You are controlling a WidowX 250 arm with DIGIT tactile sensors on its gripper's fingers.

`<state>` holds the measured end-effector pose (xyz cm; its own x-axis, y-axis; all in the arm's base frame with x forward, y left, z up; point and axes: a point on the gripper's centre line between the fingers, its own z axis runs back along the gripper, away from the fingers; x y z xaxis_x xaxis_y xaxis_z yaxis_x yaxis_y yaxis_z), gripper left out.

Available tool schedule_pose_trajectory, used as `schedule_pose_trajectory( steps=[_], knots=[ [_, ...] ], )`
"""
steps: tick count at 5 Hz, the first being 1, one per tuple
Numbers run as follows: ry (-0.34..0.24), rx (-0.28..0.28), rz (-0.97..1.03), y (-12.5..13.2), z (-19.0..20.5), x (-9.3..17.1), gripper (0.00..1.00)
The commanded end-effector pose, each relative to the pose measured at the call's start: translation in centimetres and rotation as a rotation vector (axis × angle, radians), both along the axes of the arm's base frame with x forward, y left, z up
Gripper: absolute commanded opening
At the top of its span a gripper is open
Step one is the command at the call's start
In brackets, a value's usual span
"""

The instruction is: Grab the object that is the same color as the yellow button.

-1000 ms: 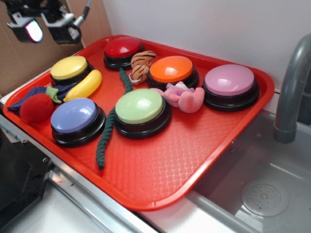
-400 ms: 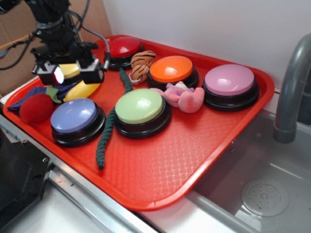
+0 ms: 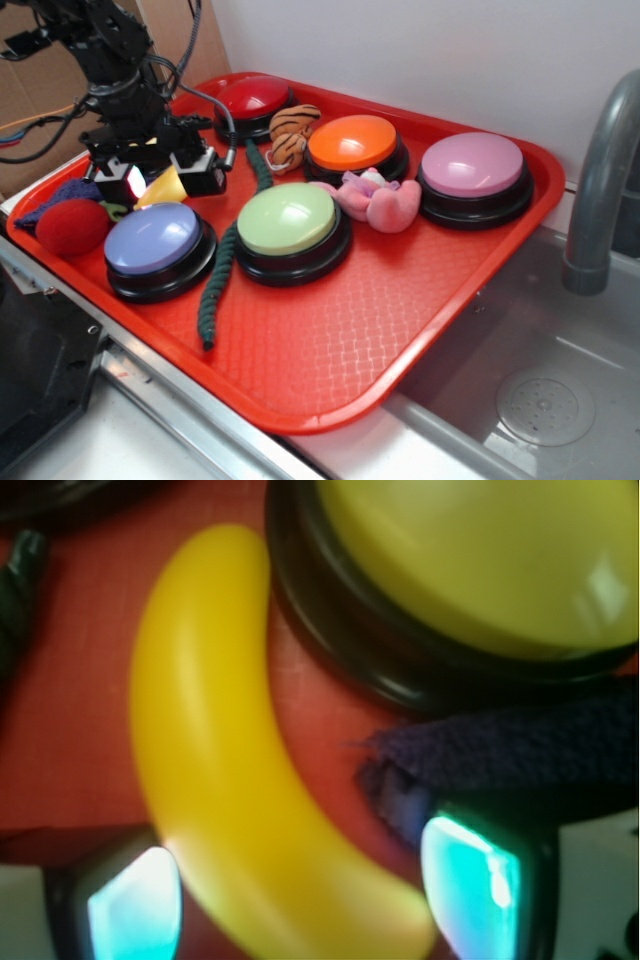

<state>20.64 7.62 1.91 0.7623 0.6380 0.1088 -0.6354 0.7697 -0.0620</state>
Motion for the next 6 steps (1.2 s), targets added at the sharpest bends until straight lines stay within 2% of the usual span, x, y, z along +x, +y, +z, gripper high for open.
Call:
schedule_pose_trajectory(
  steps=[1, 2, 3, 4, 6],
  knots=[
    [-0.068, 0.012, -0.063, -0.3, 0.2, 0.2, 0.0],
    [-0.043, 0.029, -0.203, -0.7, 0.8, 1.2, 0.0],
    [-0.018, 0.098, -0.322, -1.3, 2.5, 1.7, 0.0],
    [-0.027, 0.137, -0.452, -2.6, 5.4, 1.9, 0.0],
    [-0.062, 0.073, -0.664, -6.7, 10.9, 1.1, 0.0]
  ],
)
